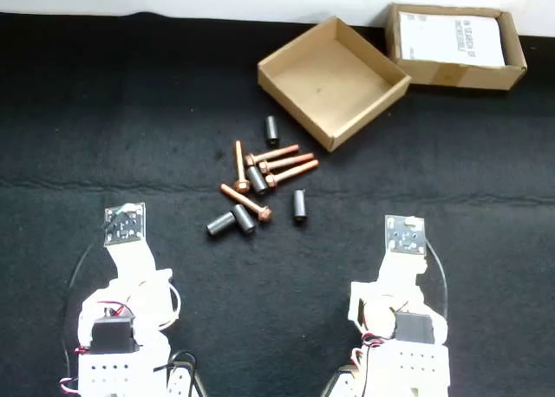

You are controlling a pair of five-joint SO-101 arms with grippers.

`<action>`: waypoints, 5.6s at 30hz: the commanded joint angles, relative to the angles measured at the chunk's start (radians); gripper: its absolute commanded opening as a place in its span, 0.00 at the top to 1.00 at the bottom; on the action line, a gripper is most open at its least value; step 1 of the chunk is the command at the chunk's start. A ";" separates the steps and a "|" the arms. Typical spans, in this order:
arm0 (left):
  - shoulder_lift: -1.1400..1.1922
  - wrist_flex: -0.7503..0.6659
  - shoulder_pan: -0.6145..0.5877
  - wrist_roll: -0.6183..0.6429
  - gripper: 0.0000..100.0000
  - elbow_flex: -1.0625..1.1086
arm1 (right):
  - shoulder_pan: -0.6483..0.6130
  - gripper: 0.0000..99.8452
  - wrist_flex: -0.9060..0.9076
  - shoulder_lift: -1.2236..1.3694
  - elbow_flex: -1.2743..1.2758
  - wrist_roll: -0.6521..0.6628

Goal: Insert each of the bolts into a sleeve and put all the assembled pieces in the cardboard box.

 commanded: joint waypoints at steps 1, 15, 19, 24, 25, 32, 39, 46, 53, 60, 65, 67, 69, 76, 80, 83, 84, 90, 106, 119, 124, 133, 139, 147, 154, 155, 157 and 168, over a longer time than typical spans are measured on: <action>-0.007 0.002 -0.018 0.002 0.99 0.015 | 0.010 0.99 0.018 -0.001 0.054 -0.003; -0.007 0.002 -0.018 0.002 0.99 0.015 | 0.010 0.99 0.018 -0.001 0.054 -0.003; -0.007 0.002 -0.018 0.002 0.99 0.015 | 0.010 0.99 0.018 -0.001 0.054 -0.003; -0.007 0.002 -0.018 0.002 0.99 0.015 | 0.010 0.99 0.018 -0.001 0.054 -0.003; -0.007 0.002 -0.018 0.002 0.99 0.015 | 0.010 0.99 0.018 -0.001 0.054 -0.003; -0.007 0.002 -0.005 0.002 0.99 0.015 | 0.010 0.99 0.018 -0.001 0.054 -0.003; -0.007 0.002 -0.002 0.002 0.99 0.015 | 0.010 0.99 0.018 -0.001 0.054 -0.003; -0.010 -0.002 -0.001 0.000 0.99 0.015 | 0.010 0.99 0.018 -0.001 0.054 -0.003; -0.012 -0.172 -0.010 -0.002 0.99 0.001 | 0.010 0.99 0.018 -0.001 0.054 -0.003; -0.012 -0.198 -0.012 -0.002 0.99 -0.186 | 0.010 0.99 0.018 -0.001 0.054 -0.003; -0.012 -0.192 -0.012 -0.002 0.99 -0.380 | 0.010 0.99 0.018 -0.001 0.054 -0.003; -0.012 -0.190 -0.012 -0.002 0.99 -0.460 | 0.010 0.99 0.018 -0.001 0.054 -0.003; -0.012 -0.190 -0.012 -0.002 0.99 -0.532 | 0.010 0.99 0.018 -0.001 0.054 -0.003; -0.012 -0.100 -0.010 -0.002 0.99 -0.812 | 0.010 0.99 0.018 -0.001 0.054 -0.003; -0.012 0.015 -0.010 0.000 0.99 -0.963 | 0.010 0.99 0.018 -0.001 0.054 -0.003; -0.012 0.120 -0.010 0.000 0.99 -1.073 | 0.010 0.99 0.018 -0.001 0.054 -0.003; -0.012 0.155 -0.010 0.000 0.99 -1.110 | 0.010 0.99 0.018 -0.001 0.054 -0.003; -0.012 0.348 -0.008 0.000 0.99 -1.282 | 0.010 0.99 0.018 -0.001 0.054 -0.003; -0.012 0.414 -0.007 0.002 0.99 -1.294 | 0.010 0.99 0.018 -0.001 0.054 -0.003; -0.012 0.408 -0.008 0.003 0.99 -1.096 | 0.008 0.99 0.018 -0.001 0.054 -0.002; -0.012 0.381 -0.004 0.000 0.99 -1.041 | 0.005 0.99 0.018 -0.001 0.054 -0.003; -0.010 0.275 -0.007 0.000 0.99 -0.947 | 0.005 0.99 0.018 -0.001 0.054 0.000; -0.012 0.230 -0.005 0.003 0.99 -0.716 | 0.005 0.99 0.018 -0.001 0.054 -0.002; -0.012 0.173 -0.007 0.003 0.99 -0.547 | 0.005 0.99 0.012 -0.001 0.054 -0.003; -0.010 0.031 -0.010 0.000 0.99 -0.532 | 0.010 0.99 -0.133 -0.001 0.025 0.000; -0.010 0.014 -0.010 0.000 0.99 -0.533 | 0.010 0.99 -0.131 -0.001 -0.004 0.000; -0.010 -0.014 -0.010 -0.002 0.99 -0.535 | 0.010 0.99 -0.131 -0.001 -0.077 0.000; -0.002 -0.011 -0.008 -0.002 0.99 -0.808 | 0.004 0.99 0.088 0.007 -0.697 0.002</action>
